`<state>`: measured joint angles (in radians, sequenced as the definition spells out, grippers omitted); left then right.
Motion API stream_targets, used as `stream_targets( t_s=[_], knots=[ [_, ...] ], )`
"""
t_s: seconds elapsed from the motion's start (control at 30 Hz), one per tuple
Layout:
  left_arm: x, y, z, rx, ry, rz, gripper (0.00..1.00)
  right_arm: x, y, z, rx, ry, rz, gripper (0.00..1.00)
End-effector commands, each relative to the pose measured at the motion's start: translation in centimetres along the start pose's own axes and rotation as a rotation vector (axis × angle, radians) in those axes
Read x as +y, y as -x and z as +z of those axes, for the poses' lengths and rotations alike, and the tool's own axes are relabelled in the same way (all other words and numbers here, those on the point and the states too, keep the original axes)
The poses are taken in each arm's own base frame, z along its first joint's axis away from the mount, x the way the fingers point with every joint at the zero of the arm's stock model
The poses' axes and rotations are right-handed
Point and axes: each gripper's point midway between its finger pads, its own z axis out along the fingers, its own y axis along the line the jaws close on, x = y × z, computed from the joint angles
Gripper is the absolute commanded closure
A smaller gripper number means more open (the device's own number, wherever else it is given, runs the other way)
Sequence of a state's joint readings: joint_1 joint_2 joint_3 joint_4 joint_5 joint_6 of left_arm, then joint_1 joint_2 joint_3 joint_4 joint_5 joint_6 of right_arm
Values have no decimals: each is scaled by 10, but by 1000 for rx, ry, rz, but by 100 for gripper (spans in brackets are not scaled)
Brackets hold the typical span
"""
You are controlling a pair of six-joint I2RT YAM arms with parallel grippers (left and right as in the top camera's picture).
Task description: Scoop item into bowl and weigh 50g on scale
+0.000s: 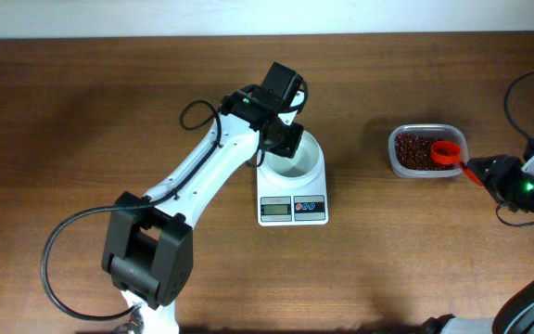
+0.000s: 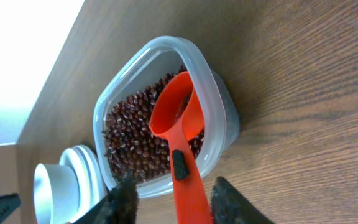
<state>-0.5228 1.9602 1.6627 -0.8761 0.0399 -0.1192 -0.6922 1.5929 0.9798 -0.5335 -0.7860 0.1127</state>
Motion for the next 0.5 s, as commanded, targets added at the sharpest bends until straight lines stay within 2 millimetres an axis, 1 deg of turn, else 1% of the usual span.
stream_targets(
  t_s=[0.0,0.13,0.17,0.2,0.23,0.33,0.47],
  knots=[
    [0,0,3,5,9,13,82,5,1,3,3,32,37,67],
    [0,0,3,5,9,13,82,6,6,3,-14,35,102,81],
    [0,0,3,5,9,13,83,6,8,3,-20,37,134,86],
    [0,0,3,5,9,13,82,6,8,3,-20,37,156,94],
    [0,0,3,5,9,13,83,6,8,3,-20,37,162,96],
    [0,0,3,5,9,13,82,2,9,2,-26,14,160,96],
    [0,0,3,5,9,13,83,15,16,3,-22,9,128,95]
  ],
)
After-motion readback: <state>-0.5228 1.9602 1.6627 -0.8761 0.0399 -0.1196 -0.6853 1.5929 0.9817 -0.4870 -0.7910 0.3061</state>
